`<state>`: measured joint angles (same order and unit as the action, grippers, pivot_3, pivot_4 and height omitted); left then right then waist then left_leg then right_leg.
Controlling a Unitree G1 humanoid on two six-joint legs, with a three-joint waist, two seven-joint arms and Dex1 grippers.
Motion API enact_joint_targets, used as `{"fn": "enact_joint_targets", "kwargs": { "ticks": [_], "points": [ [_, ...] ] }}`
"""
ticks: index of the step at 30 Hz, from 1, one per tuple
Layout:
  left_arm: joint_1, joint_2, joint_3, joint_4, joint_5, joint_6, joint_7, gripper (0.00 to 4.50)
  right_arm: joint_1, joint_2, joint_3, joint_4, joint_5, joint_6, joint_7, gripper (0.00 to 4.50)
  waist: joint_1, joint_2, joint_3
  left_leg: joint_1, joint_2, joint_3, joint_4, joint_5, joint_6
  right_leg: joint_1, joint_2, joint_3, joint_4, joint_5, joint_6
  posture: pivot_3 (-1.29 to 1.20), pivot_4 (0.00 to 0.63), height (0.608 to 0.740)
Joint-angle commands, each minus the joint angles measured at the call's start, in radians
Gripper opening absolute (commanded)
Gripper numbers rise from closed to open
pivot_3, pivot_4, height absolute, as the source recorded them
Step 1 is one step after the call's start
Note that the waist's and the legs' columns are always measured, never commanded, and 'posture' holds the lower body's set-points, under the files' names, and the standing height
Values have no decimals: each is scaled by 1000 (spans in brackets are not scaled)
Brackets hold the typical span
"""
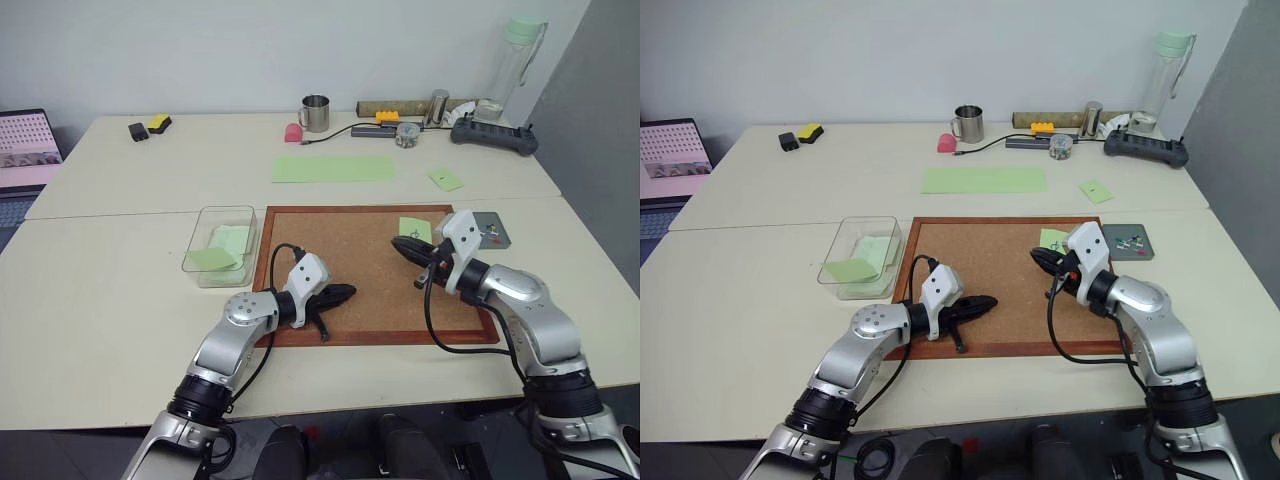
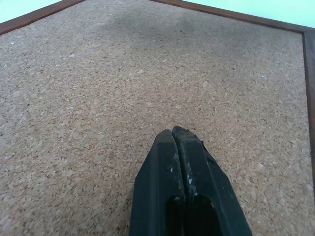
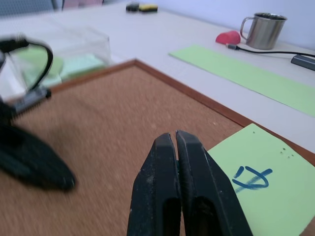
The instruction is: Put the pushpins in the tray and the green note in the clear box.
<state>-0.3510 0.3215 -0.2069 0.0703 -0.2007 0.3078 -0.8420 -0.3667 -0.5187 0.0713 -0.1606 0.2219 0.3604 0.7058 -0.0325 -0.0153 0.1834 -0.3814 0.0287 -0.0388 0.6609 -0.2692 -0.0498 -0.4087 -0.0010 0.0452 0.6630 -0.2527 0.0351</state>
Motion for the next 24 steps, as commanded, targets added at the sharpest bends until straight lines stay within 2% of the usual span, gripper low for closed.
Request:
{"fn": "enact_joint_targets", "kwargs": {
  "ticks": [1,10,12,15,19,24],
  "points": [
    [-25,-64,107,-55,-195,172,9,435,-2,-81,23,-26,-96,-151,45,0,-1,-1,1,0,0,0,0,0,0,0,0,0,0,0,0,0,150,740],
    [-125,-172,314,-129,-590,542,103,2315,24,-183,66,-15,-190,-361,133,0,-2,-4,3,-1,0,0,0,0,0,-1,0,0,0,0,0,0,150,740],
    [-133,-175,327,-129,-617,570,118,2796,18,-184,66,-15,-198,-392,134,0,-2,-4,3,-1,0,0,1,0,0,-1,0,0,0,0,0,0,150,740],
    [-135,-163,317,-129,-631,593,116,3242,2,-171,68,-44,-202,-432,135,0,-2,-4,3,-1,0,-1,1,0,0,-1,0,0,0,0,0,0,150,740],
    [-131,-176,310,-125,-626,588,140,4067,-13,-154,88,-80,-215,-454,132,0,-1,-4,3,-1,0,-1,1,0,0,-1,0,0,0,0,0,0,150,740],
    [-139,-195,321,-116,-658,598,147,4067,0,-138,131,-118,-242,-449,135,0,2,-4,3,-1,0,-1,1,0,0,0,0,-1,0,0,0,0,150,740]
  ]
}}
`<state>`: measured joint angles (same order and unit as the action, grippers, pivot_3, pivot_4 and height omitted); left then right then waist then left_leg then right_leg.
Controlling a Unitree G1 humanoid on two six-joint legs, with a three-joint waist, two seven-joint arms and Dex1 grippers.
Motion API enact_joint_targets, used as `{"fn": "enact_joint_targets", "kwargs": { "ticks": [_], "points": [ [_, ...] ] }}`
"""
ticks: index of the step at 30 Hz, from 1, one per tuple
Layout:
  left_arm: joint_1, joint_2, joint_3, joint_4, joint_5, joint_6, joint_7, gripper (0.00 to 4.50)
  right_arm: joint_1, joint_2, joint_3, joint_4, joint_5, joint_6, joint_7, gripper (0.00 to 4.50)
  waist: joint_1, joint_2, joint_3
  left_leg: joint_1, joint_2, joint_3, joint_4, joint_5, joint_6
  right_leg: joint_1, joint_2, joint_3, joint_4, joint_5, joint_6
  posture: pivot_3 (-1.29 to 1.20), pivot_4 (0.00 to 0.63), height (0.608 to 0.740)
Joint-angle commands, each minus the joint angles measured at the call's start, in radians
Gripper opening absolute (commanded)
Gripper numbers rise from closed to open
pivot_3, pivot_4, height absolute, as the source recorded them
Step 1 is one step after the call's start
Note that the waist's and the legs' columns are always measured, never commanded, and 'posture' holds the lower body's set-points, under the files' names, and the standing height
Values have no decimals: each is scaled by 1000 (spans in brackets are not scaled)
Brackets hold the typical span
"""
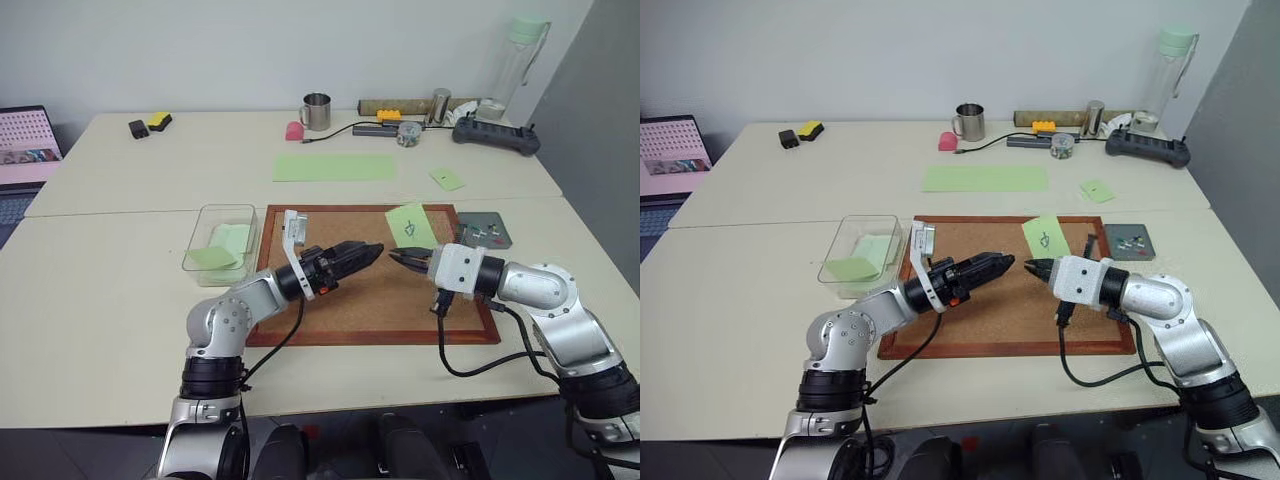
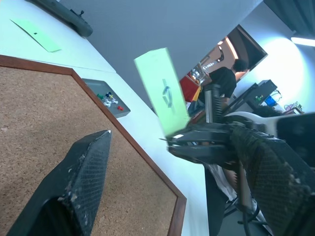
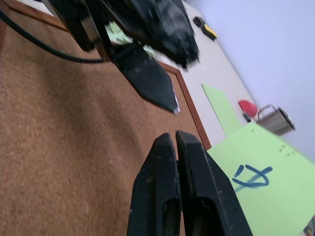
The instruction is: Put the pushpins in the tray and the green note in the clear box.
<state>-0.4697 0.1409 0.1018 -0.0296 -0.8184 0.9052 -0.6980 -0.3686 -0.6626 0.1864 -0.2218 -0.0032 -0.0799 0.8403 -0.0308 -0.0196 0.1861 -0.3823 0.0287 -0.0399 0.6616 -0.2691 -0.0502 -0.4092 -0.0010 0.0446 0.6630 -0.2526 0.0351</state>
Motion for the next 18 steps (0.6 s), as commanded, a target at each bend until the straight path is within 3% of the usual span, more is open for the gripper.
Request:
{"fn": "enact_joint_targets", "kwargs": {
  "ticks": [1,11,18],
  "points": [
    [-22,-17,13,-14,-43,2,5,4067,3,14,26,-67,-23,-3,-2,0,1,0,0,0,0,0,0,0,0,0,0,0,0,0,0,0,150,740],
    [-26,-26,-5,10,-24,-55,-9,4067,-23,81,76,-110,-50,55,-14,0,1,0,0,0,0,0,0,0,0,0,0,0,0,0,0,0,150,740],
    [-18,-20,-1,16,-28,-75,-8,2879,-34,91,71,-105,-50,61,-5,0,1,0,0,0,0,0,0,0,0,0,0,0,0,0,0,0,150,740]
  ]
}}
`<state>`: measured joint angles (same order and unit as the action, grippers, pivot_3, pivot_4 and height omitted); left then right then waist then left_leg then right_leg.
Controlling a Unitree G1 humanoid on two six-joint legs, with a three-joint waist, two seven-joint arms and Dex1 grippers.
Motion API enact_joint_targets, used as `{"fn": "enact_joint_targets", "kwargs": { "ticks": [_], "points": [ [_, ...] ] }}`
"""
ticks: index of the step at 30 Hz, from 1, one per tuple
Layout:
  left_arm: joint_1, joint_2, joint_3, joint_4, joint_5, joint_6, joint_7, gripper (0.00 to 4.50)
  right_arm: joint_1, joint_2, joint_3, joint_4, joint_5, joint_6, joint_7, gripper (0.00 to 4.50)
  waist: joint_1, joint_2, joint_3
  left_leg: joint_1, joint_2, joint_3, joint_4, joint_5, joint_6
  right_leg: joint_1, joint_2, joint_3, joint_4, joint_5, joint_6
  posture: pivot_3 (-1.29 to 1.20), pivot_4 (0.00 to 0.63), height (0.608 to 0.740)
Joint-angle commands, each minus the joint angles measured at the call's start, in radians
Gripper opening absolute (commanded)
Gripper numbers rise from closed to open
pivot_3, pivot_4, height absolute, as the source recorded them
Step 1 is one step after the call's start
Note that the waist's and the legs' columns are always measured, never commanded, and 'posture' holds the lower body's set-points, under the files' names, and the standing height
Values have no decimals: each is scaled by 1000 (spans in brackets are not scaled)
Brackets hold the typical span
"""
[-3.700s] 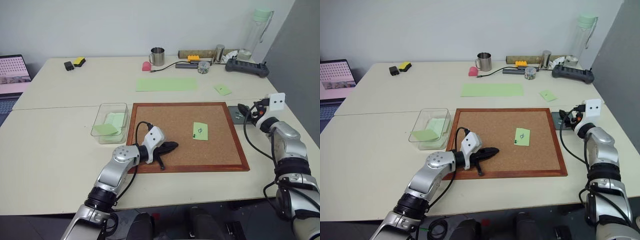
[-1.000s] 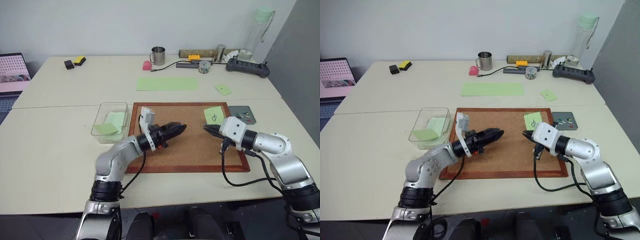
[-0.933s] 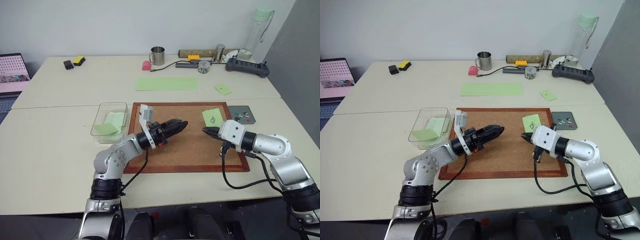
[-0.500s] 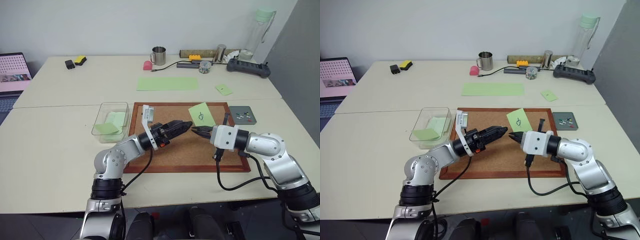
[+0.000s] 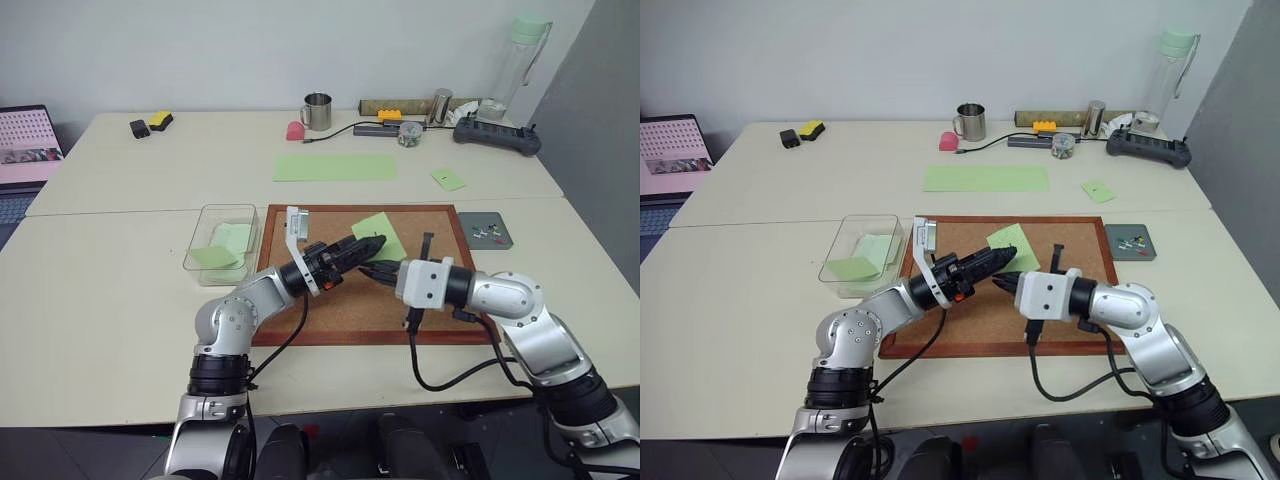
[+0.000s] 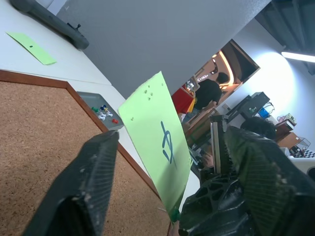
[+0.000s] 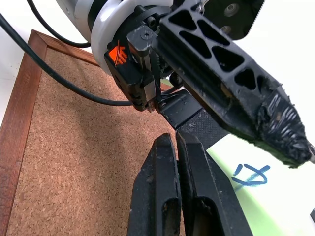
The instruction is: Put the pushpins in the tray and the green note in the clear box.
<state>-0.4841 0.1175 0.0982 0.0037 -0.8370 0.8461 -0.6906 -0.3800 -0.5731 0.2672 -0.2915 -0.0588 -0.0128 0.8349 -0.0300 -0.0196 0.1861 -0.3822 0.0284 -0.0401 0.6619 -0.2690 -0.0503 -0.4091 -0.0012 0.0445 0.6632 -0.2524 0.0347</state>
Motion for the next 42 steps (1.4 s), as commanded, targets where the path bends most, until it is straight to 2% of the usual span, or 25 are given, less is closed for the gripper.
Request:
{"fn": "enact_joint_targets", "kwargs": {
  "ticks": [1,15,23,29,33,37,40,42],
  "points": [
    [-1,4,0,-17,-7,-19,-15,2689,-23,1,-10,-35,6,-6,1,0,0,0,0,0,0,0,0,0,0,0,0,0,0,0,0,0,150,740],
    [10,13,-22,11,38,-66,-23,42,-20,-2,-7,-49,3,-5,5,0,0,0,0,0,0,0,0,0,0,0,0,0,0,0,0,0,150,740],
    [-31,7,-10,90,104,-101,44,5,-24,-2,-24,-49,12,5,2,0,0,0,0,0,0,0,0,0,0,0,0,0,0,0,0,0,150,740],
    [-70,-7,14,175,181,-199,110,5,-29,-3,-71,-61,36,22,-14,0,0,0,0,0,0,0,0,0,0,0,0,0,0,0,-1,0,150,740],
    [-69,-14,5,113,146,-164,89,5,-26,50,-220,-19,126,158,-124,0,1,0,0,0,0,-1,0,0,0,0,0,-1,0,1,-1,0,150,740],
    [-52,4,-66,-12,140,-162,9,5,-57,54,-383,151,175,260,-233,0,2,0,0,-1,-1,0,0,0,0,0,-1,0,0,3,-4,0,150,740],
    [-53,59,-185,-73,255,-264,-73,5,-113,55,-486,290,231,349,-297,0,2,0,0,-1,-1,1,0,0,0,0,-1,0,0,3,-4,0,150,740],
    [-57,105,-284,-90,374,-393,-130,5,-153,28,-516,399,239,398,-309,0,2,0,0,0,-1,1,-1,0,0,0,-1,1,0,3,-5,0,150,740]
  ]
}}
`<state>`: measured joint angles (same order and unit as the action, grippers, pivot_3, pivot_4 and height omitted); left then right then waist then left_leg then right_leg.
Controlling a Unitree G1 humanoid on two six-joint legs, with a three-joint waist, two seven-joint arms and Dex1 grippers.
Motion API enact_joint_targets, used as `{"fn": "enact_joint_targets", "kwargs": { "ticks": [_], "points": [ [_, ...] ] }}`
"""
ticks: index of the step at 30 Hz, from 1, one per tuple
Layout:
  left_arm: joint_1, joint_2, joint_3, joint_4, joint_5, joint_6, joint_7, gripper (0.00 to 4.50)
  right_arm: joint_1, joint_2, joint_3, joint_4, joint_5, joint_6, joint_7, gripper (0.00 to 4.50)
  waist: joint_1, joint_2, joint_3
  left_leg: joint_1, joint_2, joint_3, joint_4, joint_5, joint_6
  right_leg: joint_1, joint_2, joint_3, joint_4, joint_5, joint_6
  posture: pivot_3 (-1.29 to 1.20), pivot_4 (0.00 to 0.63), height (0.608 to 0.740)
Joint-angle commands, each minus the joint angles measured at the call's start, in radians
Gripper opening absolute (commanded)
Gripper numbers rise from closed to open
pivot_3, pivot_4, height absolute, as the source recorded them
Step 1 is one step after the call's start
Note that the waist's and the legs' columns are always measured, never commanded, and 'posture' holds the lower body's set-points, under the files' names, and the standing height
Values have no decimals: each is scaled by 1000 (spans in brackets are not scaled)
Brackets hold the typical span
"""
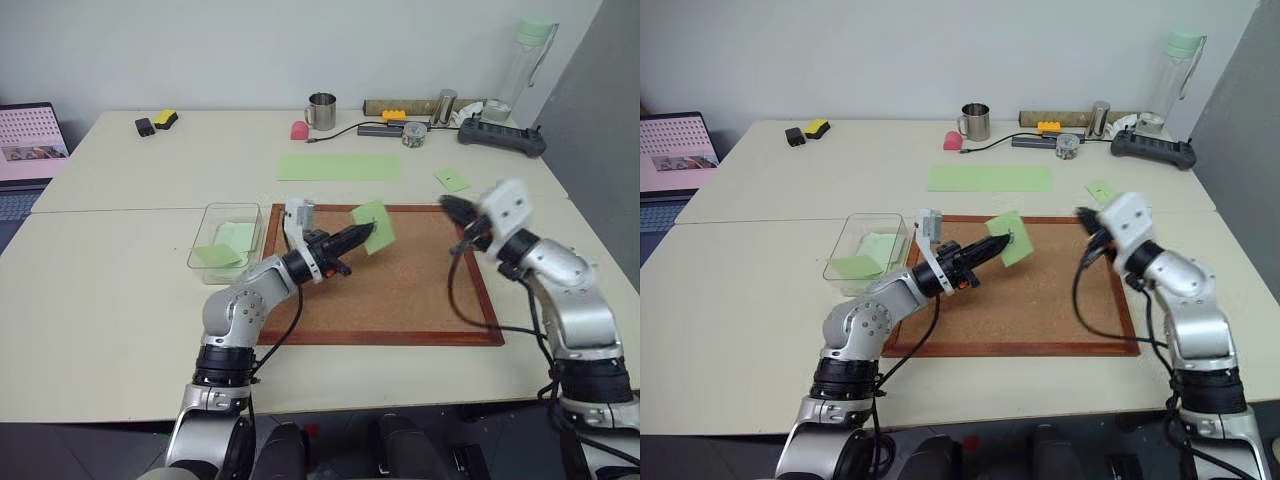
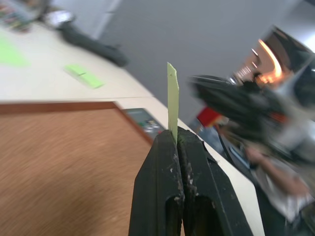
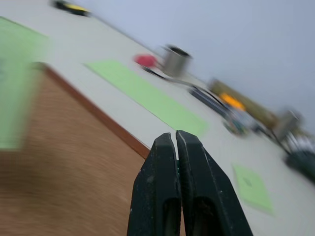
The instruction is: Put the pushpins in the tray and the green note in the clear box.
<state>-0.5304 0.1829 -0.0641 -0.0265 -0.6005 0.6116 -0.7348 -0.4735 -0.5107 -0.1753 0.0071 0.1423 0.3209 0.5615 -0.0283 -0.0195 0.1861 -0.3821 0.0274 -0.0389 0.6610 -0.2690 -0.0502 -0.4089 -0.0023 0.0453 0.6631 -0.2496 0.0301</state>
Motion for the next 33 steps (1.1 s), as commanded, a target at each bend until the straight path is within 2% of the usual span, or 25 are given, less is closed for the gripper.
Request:
{"fn": "enact_joint_targets", "kwargs": {
  "ticks": [1,6,11,15,20,26,28,32,33],
  "points": [
    [-14,56,-159,-57,184,-215,-107,5,-81,-42,-86,152,46,89,-39,0,0,0,0,0,0,0,0,0,0,0,0,0,0,0,0,0,150,740],
    [-31,88,-258,-9,343,-400,-145,5,-184,-56,-110,408,68,113,-36,0,-6,0,0,1,0,1,0,0,0,0,1,2,0,0,0,0,150,740],
    [-24,81,-247,21,356,-429,-151,5,-282,-55,-97,628,64,63,-5,0,-6,0,0,0,0,3,0,0,1,0,1,3,0,0,0,0,150,740],
    [-20,83,-229,21,358,-412,-138,0,-359,-63,-106,816,58,-11,-4,871,-6,0,0,0,0,3,0,-1,1,-1,1,3,-1,0,0,0,150,740],
    [-11,74,-197,-11,326,-364,-115,0,-404,-79,-107,923,61,-73,14,1813,-5,0,0,-1,1,3,0,-1,2,-1,1,3,-1,0,0,0,150,740],
    [-8,74,-184,-21,325,-344,-96,0,-429,-101,-120,925,79,-120,35,3202,-5,0,0,-1,1,3,0,-1,2,-1,1,3,-1,0,0,0,150,740],
    [-23,75,-156,-18,316,-323,-72,0,-396,-107,-93,825,78,-130,96,3527,-6,0,0,-1,1,3,0,-1,2,-1,0,3,-1,0,0,0,150,740],
    [-37,97,-122,-40,333,-275,-21,0,-297,-114,-64,604,98,-84,167,3527,-5,1,0,-1,1,2,0,-1,2,-1,1,2,-1,0,0,0,150,740],
    [-36,111,-98,-68,332,-247,6,0,-248,-114,-67,493,130,-45,186,3527,-5,1,0,-1,1,1,0,-1,2,-1,1,1,-1,0,0,0,150,740]
  ]
}}
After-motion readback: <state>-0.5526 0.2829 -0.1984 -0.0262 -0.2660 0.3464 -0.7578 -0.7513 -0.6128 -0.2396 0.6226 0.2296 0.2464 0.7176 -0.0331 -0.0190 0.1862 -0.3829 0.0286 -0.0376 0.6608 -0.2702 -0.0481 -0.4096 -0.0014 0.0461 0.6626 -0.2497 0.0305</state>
